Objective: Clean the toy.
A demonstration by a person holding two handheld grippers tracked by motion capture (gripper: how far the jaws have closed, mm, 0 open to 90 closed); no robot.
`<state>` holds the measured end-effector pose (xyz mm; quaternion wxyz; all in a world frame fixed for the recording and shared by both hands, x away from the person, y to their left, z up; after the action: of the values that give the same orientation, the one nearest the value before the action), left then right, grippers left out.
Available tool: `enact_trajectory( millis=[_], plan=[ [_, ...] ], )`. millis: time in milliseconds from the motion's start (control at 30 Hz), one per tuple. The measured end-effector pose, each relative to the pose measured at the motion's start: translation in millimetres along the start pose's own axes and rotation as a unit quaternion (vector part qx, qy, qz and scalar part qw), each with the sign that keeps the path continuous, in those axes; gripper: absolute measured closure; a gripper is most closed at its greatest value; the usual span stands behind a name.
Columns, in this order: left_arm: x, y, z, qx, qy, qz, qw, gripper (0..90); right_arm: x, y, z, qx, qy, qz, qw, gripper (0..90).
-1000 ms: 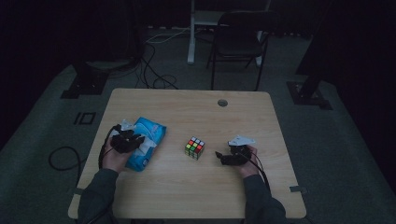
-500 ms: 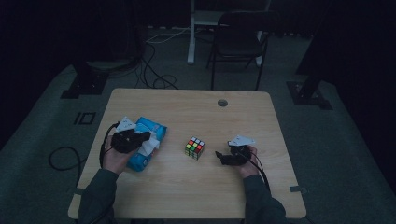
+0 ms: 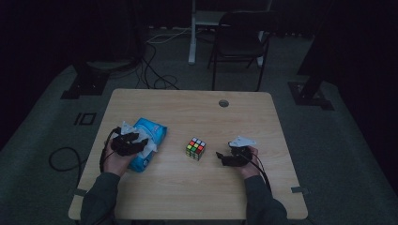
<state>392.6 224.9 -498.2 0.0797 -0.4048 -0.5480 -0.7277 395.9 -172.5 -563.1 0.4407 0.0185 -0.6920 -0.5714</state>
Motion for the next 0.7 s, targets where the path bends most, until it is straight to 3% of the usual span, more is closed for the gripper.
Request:
enact_trajectory(
  millis=[100, 200, 267, 367, 500, 700],
  plan=[
    [-5.1, -1.1, 1.2, 0.002, 0.004, 0.008, 1.0, 46.7, 0.2, 0.1, 0.2, 0.001, 0.0, 0.0, 1.0, 25.8],
    [-7.0, -2.4, 4.8, 0.013, 0.004, 0.011, 0.9998, 53.8, 0.7, 0.3, -0.1, 0.0, 0.0, -0.001, 1.0, 25.9],
    [-5.6, -2.8, 8.4, 0.027, -0.018, 0.006, 0.9995, 70.9, 0.7, 0.2, -0.3, 0.0, 0.001, -0.001, 1.0, 25.9],
    [-2.9, -0.8, 4.8, 0.019, -0.025, 0.0, 0.9995, 84.3, 0.8, 0.4, -0.1, 0.0, 0.001, -0.002, 1.0, 26.1],
    [6.8, 9.5, -3.5, 0.004, -0.045, -0.028, 0.9986, 86.8, 0.6, 0.4, 0.2, 0.001, 0.001, -0.002, 1.0, 26.9],
    [20.2, 33.2, -12.5, -0.006, -0.084, -0.07, 0.994, 87.4, 1.2, 1.4, 2.0, 0.003, 0.002, -0.006, 1.0, 27.6]
  ],
)
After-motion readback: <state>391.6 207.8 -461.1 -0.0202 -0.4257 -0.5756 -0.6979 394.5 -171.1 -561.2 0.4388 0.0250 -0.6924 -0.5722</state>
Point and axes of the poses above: each handheld gripper's, and its own axes: x roughly backward along the jaws, y roughly out of its top, z roughly to its left, the point moved 3 cm from there along -x, roughly forward along the jaws, and after that the axes turned 3 degrees about -x, right-handed, at the moved point
